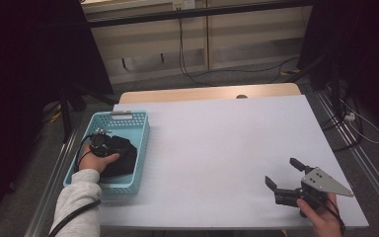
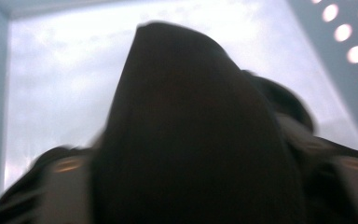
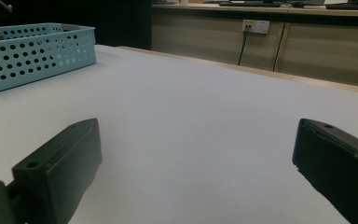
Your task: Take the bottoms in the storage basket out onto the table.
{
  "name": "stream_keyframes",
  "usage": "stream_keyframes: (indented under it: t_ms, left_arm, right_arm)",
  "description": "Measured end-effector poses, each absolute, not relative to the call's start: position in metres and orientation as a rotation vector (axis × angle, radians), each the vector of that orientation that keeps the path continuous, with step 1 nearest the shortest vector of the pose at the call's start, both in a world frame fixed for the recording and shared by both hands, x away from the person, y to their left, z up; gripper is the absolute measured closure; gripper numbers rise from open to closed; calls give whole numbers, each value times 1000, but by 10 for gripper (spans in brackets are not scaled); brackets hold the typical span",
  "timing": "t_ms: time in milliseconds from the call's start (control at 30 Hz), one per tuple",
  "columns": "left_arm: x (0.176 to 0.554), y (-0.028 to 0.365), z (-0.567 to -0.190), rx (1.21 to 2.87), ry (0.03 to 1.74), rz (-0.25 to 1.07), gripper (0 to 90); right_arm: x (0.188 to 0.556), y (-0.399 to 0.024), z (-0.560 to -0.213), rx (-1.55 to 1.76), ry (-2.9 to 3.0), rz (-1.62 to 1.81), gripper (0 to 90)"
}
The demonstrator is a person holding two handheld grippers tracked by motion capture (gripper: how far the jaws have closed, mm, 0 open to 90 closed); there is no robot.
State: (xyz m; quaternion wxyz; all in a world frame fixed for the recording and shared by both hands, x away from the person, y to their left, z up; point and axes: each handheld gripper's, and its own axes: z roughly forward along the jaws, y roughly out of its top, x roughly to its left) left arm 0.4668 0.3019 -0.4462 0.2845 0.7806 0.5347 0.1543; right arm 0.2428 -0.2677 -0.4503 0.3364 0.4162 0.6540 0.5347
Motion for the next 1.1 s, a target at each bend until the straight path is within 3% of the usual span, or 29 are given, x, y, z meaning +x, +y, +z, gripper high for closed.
stream_keyframes:
  t_ms: [233, 400, 733, 1100]
  left_arm:
    - [468, 297, -443, 2084, 1432, 394, 544]
    - [471, 298, -439, 2087, 1439, 337, 602]
    - [474, 298, -427, 2029, 1497, 348, 647]
    - [474, 308, -387, 1940, 1469, 392, 666]
  right_arm:
    - [242, -267, -450, 1088, 1704, 1395, 3]
    - [243, -268, -450, 1086, 1705, 1395, 3]
    - [244, -270, -451, 1101, 1698, 1396, 3]
    - [244, -270, -451, 1104, 1698, 1395, 3]
